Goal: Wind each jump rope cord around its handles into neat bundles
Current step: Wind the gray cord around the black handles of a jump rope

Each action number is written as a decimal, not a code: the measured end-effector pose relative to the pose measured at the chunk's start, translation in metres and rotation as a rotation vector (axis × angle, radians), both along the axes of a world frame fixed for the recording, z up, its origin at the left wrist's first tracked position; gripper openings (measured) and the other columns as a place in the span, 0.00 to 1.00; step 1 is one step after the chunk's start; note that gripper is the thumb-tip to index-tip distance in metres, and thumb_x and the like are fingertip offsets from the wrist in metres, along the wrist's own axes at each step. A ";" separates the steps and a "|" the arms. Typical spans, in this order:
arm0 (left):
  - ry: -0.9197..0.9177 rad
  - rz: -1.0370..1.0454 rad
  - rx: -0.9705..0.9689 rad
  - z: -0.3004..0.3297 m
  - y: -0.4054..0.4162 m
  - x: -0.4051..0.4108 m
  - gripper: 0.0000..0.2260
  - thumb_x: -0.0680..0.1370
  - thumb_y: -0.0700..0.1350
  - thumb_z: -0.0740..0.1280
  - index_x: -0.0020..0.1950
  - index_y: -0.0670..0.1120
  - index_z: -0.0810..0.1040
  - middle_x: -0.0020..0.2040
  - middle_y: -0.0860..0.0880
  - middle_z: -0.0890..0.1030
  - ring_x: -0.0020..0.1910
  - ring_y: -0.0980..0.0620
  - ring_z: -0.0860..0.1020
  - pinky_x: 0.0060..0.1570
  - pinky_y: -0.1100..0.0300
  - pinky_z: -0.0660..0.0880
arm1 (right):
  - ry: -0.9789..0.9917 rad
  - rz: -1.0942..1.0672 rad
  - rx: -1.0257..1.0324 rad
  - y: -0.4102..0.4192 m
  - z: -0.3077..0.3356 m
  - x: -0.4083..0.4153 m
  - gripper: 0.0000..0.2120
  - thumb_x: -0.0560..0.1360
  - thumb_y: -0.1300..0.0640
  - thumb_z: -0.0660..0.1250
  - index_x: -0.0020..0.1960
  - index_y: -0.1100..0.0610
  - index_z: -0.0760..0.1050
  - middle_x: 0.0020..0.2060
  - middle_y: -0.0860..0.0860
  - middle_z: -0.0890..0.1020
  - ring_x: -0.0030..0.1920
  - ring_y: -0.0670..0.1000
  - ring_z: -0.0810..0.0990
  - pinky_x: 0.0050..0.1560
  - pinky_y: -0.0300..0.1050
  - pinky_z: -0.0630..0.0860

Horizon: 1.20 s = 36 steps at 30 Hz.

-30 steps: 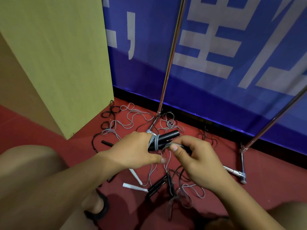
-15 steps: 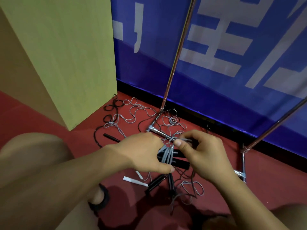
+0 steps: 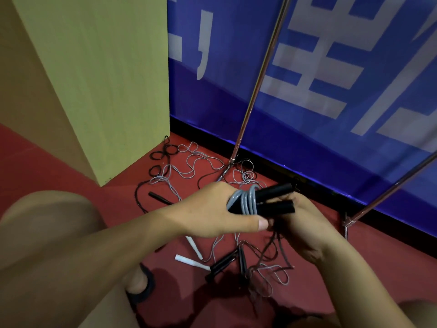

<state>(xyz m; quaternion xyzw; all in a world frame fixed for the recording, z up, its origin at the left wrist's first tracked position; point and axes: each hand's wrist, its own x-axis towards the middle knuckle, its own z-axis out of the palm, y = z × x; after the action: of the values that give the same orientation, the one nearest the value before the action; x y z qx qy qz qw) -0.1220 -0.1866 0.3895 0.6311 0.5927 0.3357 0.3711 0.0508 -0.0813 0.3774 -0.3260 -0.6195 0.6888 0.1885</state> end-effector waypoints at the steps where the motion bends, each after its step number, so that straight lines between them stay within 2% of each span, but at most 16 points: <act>1: -0.047 0.056 0.026 0.000 0.001 -0.001 0.16 0.75 0.53 0.74 0.31 0.49 0.74 0.26 0.56 0.67 0.27 0.56 0.65 0.30 0.60 0.62 | -0.023 -0.022 -0.014 -0.001 -0.002 0.000 0.10 0.77 0.68 0.62 0.40 0.58 0.77 0.30 0.53 0.75 0.29 0.49 0.70 0.32 0.40 0.68; 4: -0.250 0.285 0.084 -0.002 0.006 -0.005 0.19 0.75 0.53 0.73 0.28 0.52 0.71 0.24 0.57 0.65 0.24 0.56 0.62 0.26 0.63 0.61 | -0.069 -0.024 -0.068 -0.003 -0.006 0.002 0.06 0.79 0.56 0.64 0.46 0.57 0.75 0.32 0.53 0.74 0.31 0.49 0.71 0.36 0.43 0.71; 6: -0.334 0.395 0.079 -0.004 0.009 -0.010 0.19 0.75 0.55 0.72 0.29 0.52 0.71 0.24 0.55 0.63 0.23 0.55 0.61 0.26 0.61 0.59 | -0.080 -0.031 -0.009 -0.004 -0.008 0.002 0.05 0.79 0.56 0.65 0.47 0.57 0.74 0.32 0.52 0.73 0.31 0.48 0.70 0.36 0.43 0.70; 9: -0.312 0.490 0.074 -0.007 0.012 -0.014 0.20 0.74 0.59 0.72 0.28 0.51 0.70 0.25 0.55 0.64 0.23 0.55 0.61 0.27 0.58 0.60 | -0.082 -0.025 0.122 -0.006 -0.009 0.003 0.03 0.80 0.59 0.64 0.51 0.59 0.74 0.30 0.51 0.71 0.28 0.47 0.65 0.29 0.39 0.63; 11: -0.286 0.542 0.082 -0.009 0.014 -0.015 0.22 0.75 0.59 0.71 0.27 0.50 0.68 0.25 0.56 0.63 0.23 0.56 0.61 0.27 0.59 0.59 | -0.106 0.002 0.187 -0.007 -0.010 0.004 0.04 0.79 0.58 0.66 0.53 0.57 0.77 0.30 0.50 0.70 0.29 0.47 0.62 0.28 0.39 0.60; 14: -0.271 0.569 0.080 -0.011 0.018 -0.018 0.22 0.75 0.58 0.71 0.26 0.51 0.69 0.24 0.57 0.63 0.22 0.57 0.61 0.26 0.61 0.60 | -0.115 0.026 0.306 -0.010 -0.007 0.005 0.03 0.78 0.56 0.68 0.50 0.53 0.80 0.31 0.47 0.73 0.31 0.46 0.66 0.31 0.36 0.64; 16: -0.250 0.574 0.066 -0.014 0.020 -0.020 0.21 0.75 0.59 0.71 0.28 0.51 0.70 0.23 0.57 0.64 0.22 0.57 0.62 0.26 0.61 0.60 | -0.110 0.024 0.406 -0.011 -0.005 0.005 0.03 0.77 0.55 0.69 0.49 0.50 0.81 0.33 0.48 0.75 0.33 0.48 0.69 0.34 0.41 0.67; 18: -0.153 0.557 0.049 -0.018 0.021 -0.022 0.19 0.75 0.60 0.71 0.29 0.51 0.73 0.23 0.57 0.66 0.23 0.58 0.63 0.26 0.64 0.61 | -0.133 0.012 0.513 -0.012 -0.006 0.006 0.04 0.77 0.53 0.70 0.49 0.45 0.81 0.35 0.50 0.81 0.35 0.54 0.74 0.39 0.48 0.73; 20: 0.021 0.525 0.023 -0.022 0.022 -0.023 0.16 0.74 0.62 0.70 0.37 0.50 0.80 0.27 0.56 0.73 0.26 0.58 0.69 0.27 0.65 0.63 | -0.172 -0.002 0.598 -0.013 -0.007 0.007 0.04 0.77 0.52 0.70 0.49 0.44 0.81 0.38 0.52 0.83 0.39 0.56 0.79 0.44 0.54 0.76; 22: 0.140 0.480 -0.004 -0.024 0.022 -0.022 0.12 0.74 0.61 0.71 0.46 0.54 0.83 0.37 0.56 0.82 0.36 0.59 0.79 0.36 0.64 0.72 | -0.181 -0.024 0.636 -0.014 -0.009 0.009 0.04 0.76 0.52 0.71 0.49 0.43 0.81 0.35 0.51 0.82 0.34 0.50 0.77 0.42 0.54 0.76; 24: 0.207 0.440 -0.003 -0.024 0.021 -0.022 0.07 0.73 0.59 0.73 0.48 0.59 0.82 0.42 0.57 0.85 0.43 0.60 0.81 0.44 0.65 0.75 | -0.184 -0.047 0.661 -0.015 -0.011 0.008 0.04 0.76 0.52 0.71 0.48 0.43 0.81 0.32 0.51 0.80 0.31 0.46 0.73 0.38 0.53 0.75; 26: 0.279 0.392 -0.015 -0.022 0.021 -0.021 0.06 0.72 0.59 0.75 0.46 0.63 0.80 0.41 0.58 0.84 0.43 0.62 0.81 0.44 0.65 0.75 | -0.189 -0.072 0.692 -0.015 -0.013 0.009 0.04 0.76 0.52 0.71 0.47 0.43 0.80 0.31 0.54 0.80 0.30 0.51 0.73 0.36 0.54 0.74; 28: 0.330 0.338 -0.050 -0.025 0.021 -0.020 0.07 0.72 0.59 0.74 0.46 0.62 0.80 0.41 0.58 0.84 0.42 0.61 0.81 0.45 0.61 0.77 | -0.180 -0.087 0.732 -0.016 -0.013 0.009 0.03 0.76 0.51 0.71 0.47 0.43 0.80 0.32 0.53 0.81 0.33 0.54 0.77 0.37 0.54 0.75; 30: 0.380 0.281 -0.091 -0.029 0.022 -0.018 0.11 0.71 0.62 0.73 0.48 0.59 0.81 0.40 0.55 0.83 0.41 0.57 0.81 0.44 0.57 0.78 | -0.180 -0.100 0.793 -0.018 -0.012 0.008 0.01 0.76 0.51 0.71 0.46 0.46 0.81 0.34 0.48 0.82 0.34 0.48 0.78 0.38 0.49 0.76; 32: 0.423 0.200 -0.114 -0.031 0.020 -0.015 0.12 0.71 0.63 0.72 0.45 0.57 0.80 0.36 0.55 0.81 0.37 0.56 0.80 0.38 0.58 0.74 | -0.192 -0.120 0.852 -0.019 -0.013 0.006 0.02 0.76 0.53 0.71 0.45 0.47 0.80 0.34 0.42 0.81 0.35 0.43 0.78 0.38 0.39 0.73; 36: 0.413 0.045 -0.137 -0.031 0.018 -0.012 0.13 0.71 0.65 0.72 0.36 0.59 0.74 0.28 0.59 0.74 0.28 0.60 0.71 0.30 0.63 0.65 | -0.249 -0.175 0.939 -0.015 -0.016 0.005 0.01 0.75 0.53 0.72 0.44 0.49 0.80 0.36 0.43 0.81 0.40 0.44 0.79 0.41 0.37 0.73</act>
<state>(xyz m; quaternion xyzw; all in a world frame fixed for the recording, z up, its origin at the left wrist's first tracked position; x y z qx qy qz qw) -0.1343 -0.1687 0.3581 0.6464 0.6914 0.1665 0.2763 0.0557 -0.0965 0.3614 -0.3366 -0.8511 0.2726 0.2967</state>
